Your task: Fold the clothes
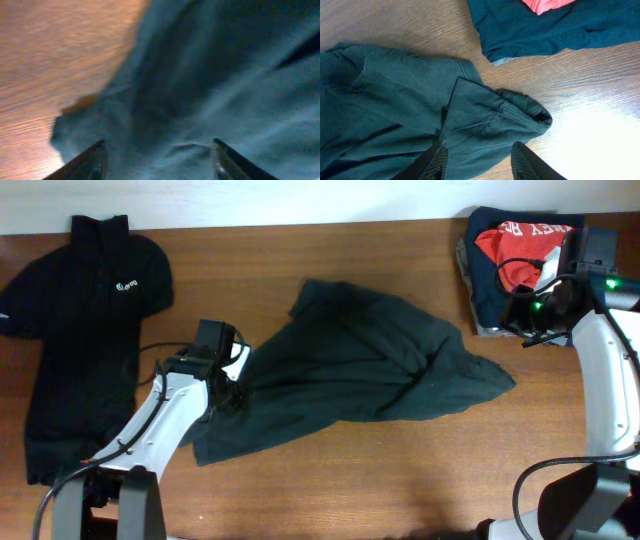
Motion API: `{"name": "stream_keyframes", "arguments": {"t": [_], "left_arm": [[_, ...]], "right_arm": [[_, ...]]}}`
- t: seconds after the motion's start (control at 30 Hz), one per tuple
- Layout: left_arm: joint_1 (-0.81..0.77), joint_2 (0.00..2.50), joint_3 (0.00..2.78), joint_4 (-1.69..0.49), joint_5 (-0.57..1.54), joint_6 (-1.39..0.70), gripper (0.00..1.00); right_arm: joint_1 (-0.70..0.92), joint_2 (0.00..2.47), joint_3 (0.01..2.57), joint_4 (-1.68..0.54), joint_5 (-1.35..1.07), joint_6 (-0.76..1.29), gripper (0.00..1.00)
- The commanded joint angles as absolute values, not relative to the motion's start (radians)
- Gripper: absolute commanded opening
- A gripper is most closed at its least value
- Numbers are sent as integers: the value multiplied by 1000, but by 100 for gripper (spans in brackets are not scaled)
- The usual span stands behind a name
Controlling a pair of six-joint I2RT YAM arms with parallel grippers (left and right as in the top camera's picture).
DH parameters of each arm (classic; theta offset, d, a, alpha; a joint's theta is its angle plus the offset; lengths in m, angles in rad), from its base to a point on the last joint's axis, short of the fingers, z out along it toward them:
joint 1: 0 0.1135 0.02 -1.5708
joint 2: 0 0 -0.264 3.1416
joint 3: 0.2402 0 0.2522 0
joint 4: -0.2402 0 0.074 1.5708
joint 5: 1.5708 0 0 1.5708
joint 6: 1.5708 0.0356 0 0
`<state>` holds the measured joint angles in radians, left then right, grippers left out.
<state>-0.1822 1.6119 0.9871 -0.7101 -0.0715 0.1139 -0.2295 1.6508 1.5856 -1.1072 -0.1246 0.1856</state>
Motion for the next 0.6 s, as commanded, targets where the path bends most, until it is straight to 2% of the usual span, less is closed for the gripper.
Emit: {"name": "stream_keyframes", "arguments": {"t": [0.0,0.03,0.07,0.23,0.43,0.57], "left_arm": [[-181,1623,980,-681,-154,56,46],[-181,1623,980,-671,-154,50,14],[-181,1623,980,-661,-153,26,2],[-181,1623,980,-665,-44,15,1],[-181,1620,1001,-722,-44,23,1],[-181,1614,1272,-868,-57,27,1]], "right_arm": [[-229,1646,1587,-1110,-131,171,46],[-229,1646,1587,-1110,-131,171,46],[-229,1646,1587,-1111,-131,171,46],[-229,1646,1587,-1110,-131,171,46],[-229,1646,1587,-1111,-131,163,46],[-229,1646,1587,-1111,-131,161,46]]}}
